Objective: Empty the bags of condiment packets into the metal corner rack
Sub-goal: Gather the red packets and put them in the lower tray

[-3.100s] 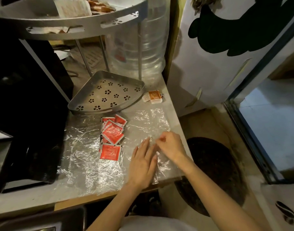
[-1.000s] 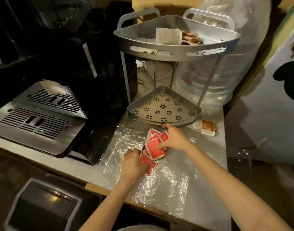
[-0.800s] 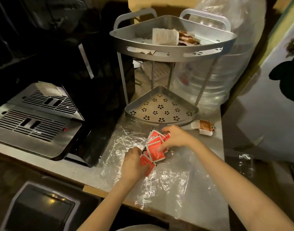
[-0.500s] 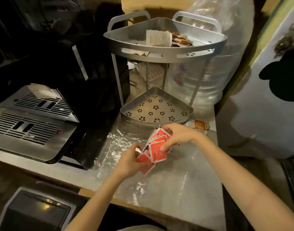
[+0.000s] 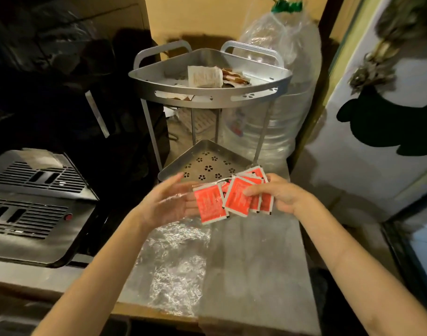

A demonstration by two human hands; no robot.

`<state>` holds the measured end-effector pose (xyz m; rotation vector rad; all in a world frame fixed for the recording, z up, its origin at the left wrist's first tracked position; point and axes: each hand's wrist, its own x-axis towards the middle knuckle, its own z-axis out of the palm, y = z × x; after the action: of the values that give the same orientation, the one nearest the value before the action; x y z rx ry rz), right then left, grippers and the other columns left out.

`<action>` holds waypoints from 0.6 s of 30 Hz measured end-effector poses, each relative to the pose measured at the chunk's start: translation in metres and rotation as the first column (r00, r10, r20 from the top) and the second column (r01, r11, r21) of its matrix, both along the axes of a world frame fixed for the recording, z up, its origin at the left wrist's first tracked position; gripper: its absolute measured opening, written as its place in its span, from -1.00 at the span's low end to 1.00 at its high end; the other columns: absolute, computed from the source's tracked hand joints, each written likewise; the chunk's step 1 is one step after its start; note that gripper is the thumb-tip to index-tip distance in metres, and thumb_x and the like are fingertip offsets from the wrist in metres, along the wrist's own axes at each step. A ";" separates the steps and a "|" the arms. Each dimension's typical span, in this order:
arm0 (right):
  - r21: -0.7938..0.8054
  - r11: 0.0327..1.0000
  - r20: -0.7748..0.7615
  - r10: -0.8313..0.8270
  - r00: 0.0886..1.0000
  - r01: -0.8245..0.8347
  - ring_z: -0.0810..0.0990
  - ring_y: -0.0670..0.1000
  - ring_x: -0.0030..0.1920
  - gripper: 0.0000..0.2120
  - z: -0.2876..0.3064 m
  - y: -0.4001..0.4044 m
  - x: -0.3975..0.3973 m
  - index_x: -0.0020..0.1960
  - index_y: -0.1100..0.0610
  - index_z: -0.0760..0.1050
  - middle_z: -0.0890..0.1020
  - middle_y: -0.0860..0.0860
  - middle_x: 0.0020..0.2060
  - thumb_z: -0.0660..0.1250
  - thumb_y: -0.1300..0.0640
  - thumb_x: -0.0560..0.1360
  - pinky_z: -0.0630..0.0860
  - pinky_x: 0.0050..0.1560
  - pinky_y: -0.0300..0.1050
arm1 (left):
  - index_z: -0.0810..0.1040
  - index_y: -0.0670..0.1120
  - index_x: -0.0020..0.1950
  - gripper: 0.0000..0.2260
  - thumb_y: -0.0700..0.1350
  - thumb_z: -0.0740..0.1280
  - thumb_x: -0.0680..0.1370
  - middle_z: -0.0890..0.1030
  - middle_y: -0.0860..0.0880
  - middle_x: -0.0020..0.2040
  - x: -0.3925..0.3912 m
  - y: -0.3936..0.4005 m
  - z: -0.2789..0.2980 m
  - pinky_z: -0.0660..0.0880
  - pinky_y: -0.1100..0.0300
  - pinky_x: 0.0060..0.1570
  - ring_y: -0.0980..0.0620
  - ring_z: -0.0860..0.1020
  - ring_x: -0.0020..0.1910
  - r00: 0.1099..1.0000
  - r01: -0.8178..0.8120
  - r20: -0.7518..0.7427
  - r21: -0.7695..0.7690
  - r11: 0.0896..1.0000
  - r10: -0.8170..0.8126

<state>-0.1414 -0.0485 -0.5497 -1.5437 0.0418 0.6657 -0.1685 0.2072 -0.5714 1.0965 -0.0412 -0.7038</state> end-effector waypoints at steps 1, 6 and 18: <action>0.040 0.996 -0.006 -0.078 0.997 0.079 0.69 -0.03 -0.32 -0.81 0.000 -0.005 -0.001 -0.05 0.20 0.56 0.71 0.04 -0.33 0.37 0.38 0.37 0.63 -0.34 -0.16 | 0.50 -0.19 0.25 -0.32 0.32 0.22 0.39 0.57 -0.27 0.17 -0.001 0.005 -0.008 0.54 0.00 0.09 -0.17 0.58 0.11 0.995 -0.061 -0.086 -0.193 0.979 0.045; 0.117 0.937 -0.011 -0.332 0.943 0.331 0.69 -0.02 -0.34 -0.85 -0.009 -0.018 -0.007 -0.09 0.18 0.57 0.71 0.06 -0.34 0.40 0.33 0.36 0.63 -0.33 -0.15 | 0.32 -0.18 0.40 -0.04 0.42 0.36 0.20 0.40 -0.27 0.36 -0.006 0.002 -0.028 0.32 -0.07 0.34 -0.22 0.40 0.32 0.995 0.016 -0.086 -0.333 0.943 -0.048; 0.058 0.929 0.002 -0.366 0.931 0.365 0.68 0.05 -0.16 -0.65 -0.010 0.004 -0.019 0.09 0.23 0.55 0.69 0.14 -0.08 0.48 0.28 0.32 0.64 -0.11 -0.06 | 0.58 -0.24 -0.03 -0.78 -0.36 0.42 0.35 0.69 -0.09 -0.20 0.010 -0.053 -0.013 0.61 0.22 -0.20 0.02 0.66 -0.26 0.964 -0.261 0.126 0.295 0.919 0.233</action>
<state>-0.1601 -0.0446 -0.5600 -1.4353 0.2926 0.3559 -0.1589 0.1543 -0.5848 1.4063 0.1350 -0.4403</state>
